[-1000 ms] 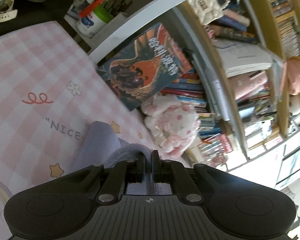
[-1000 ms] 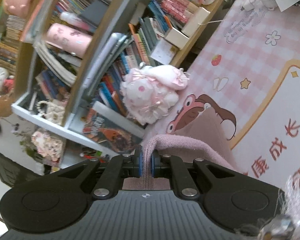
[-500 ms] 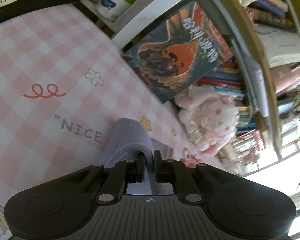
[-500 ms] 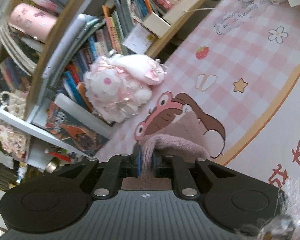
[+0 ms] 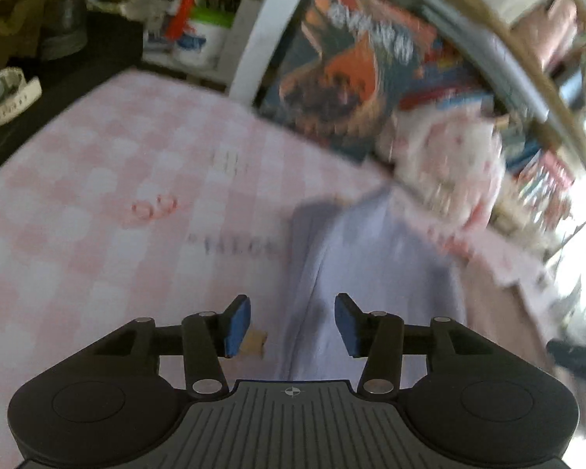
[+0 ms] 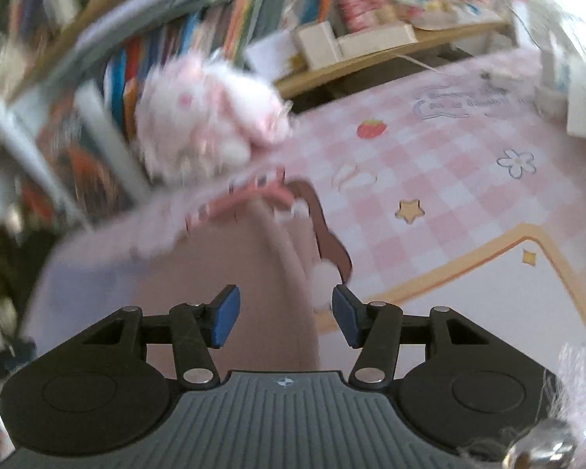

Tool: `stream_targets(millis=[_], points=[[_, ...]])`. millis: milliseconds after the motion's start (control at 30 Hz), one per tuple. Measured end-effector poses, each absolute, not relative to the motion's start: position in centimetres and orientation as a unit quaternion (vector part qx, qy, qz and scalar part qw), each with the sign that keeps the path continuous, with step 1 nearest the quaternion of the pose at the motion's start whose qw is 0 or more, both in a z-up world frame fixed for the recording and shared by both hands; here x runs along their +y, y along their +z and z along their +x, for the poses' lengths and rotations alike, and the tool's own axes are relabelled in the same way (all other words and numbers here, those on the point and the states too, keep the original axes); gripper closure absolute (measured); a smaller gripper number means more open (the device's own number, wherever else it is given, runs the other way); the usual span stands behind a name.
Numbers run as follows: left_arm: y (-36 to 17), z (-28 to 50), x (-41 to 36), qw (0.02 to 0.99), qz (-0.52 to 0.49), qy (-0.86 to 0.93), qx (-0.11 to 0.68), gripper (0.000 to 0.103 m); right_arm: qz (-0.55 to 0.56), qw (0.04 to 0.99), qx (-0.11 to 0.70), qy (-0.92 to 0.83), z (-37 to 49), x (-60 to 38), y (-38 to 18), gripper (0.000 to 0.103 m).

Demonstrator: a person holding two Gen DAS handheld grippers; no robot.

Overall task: Fold clothes
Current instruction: 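Open both grippers and release the folded hem onto the sweater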

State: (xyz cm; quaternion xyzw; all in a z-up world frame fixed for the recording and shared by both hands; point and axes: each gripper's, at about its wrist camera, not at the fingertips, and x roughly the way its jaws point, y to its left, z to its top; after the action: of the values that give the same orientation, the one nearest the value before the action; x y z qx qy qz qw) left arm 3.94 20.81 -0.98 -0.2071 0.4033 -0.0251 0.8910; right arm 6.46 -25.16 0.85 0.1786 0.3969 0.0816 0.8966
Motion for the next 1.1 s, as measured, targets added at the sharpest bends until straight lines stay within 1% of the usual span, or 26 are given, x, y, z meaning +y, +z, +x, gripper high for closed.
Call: stream_targets(millis=[100, 167, 200, 267, 300, 333, 367, 400, 500, 567, 667, 767, 867, 900, 933, 967, 1033, 1100], points=[[-2.2, 4.2, 20.7, 0.882, -0.235, -0.021, 0.408, 0.057, 0.153, 0.893, 0.417, 0.080, 6.2, -24.3, -0.5, 0.057], [-2.8, 4.5, 20.5, 0.876, -0.259, -0.019, 0.406, 0.061, 0.170, 0.885, 0.427, 0.075, 6.6, -24.3, -1.3, 0.059], [-2.9, 4.7, 20.4, 0.874, -0.271, -0.022, 0.403, 0.066, 0.181, 0.881, 0.430, 0.072, 6.8, -24.3, -1.6, 0.060], [-3.1, 4.9, 20.0, 0.873, -0.281, -0.017, 0.399, 0.084, 0.208, 0.871, 0.440, 0.066, 7.2, -24.2, -2.5, 0.071], [-3.1, 4.8, 19.9, 0.872, -0.281, -0.017, 0.399, 0.089, 0.223, 0.865, 0.445, 0.065, 7.4, -24.1, -2.9, 0.076], [-3.1, 4.7, 20.0, 0.870, -0.286, -0.019, 0.401, 0.091, 0.232, 0.864, 0.443, 0.059, 7.3, -24.1, -3.0, 0.079], [-3.1, 4.5, 20.2, 0.868, -0.289, -0.021, 0.404, 0.092, 0.238, 0.863, 0.441, 0.060, 7.2, -24.1, -3.0, 0.081], [-3.0, 4.3, 20.3, 0.866, -0.289, -0.023, 0.408, 0.092, 0.245, 0.861, 0.440, 0.065, 7.0, -24.3, -2.8, 0.086], [-2.7, 2.6, 20.8, 0.860, -0.285, -0.027, 0.422, 0.092, 0.260, 0.845, 0.461, 0.081, 5.9, -24.9, -2.4, 0.087], [-2.4, 0.6, 20.5, 0.858, -0.276, -0.032, 0.432, 0.092, 0.243, 0.841, 0.473, 0.099, 4.5, -24.9, -2.1, 0.087], [-2.2, -2.0, 19.8, 0.855, -0.256, -0.049, 0.449, 0.091, 0.218, 0.838, 0.488, 0.112, 1.9, -24.8, -2.0, 0.087], [-1.9, -3.6, 18.8, 0.858, -0.211, -0.070, 0.463, 0.085, 0.188, 0.843, 0.491, 0.115, -0.2, -24.9, -1.8, 0.084], [-0.9, -3.3, 17.6, 0.870, -0.141, -0.080, 0.465, 0.082, 0.136, 0.855, 0.487, 0.112, -0.4, -24.2, -1.3, 0.077], [-0.4, -3.0, 17.4, 0.877, -0.117, -0.078, 0.459, 0.081, 0.118, 0.859, 0.485, 0.111, -0.5, -24.0, -1.1, 0.071], [0.3, -2.8, 17.2, 0.885, -0.094, -0.074, 0.450, 0.081, 0.088, 0.868, 0.476, 0.110, -0.4, -23.6, -0.7, 0.068], [1.0, -2.7, 17.1, 0.896, -0.077, -0.071, 0.433, 0.075, 0.057, 0.876, 0.467, 0.108, -0.3, -23.2, -0.2, 0.067], [2.2, -2.3, 17.1, 0.913, -0.056, -0.072, 0.397, 0.067, 0.006, 0.894, 0.436, 0.108, 0.0, -22.6, 0.9, 0.057], [2.8, -1.1, 16.9, 0.921, -0.046, -0.079, 0.378, 0.067, -0.020, 0.906, 0.407, 0.117, 0.9, -22.2, 1.8, 0.054]])
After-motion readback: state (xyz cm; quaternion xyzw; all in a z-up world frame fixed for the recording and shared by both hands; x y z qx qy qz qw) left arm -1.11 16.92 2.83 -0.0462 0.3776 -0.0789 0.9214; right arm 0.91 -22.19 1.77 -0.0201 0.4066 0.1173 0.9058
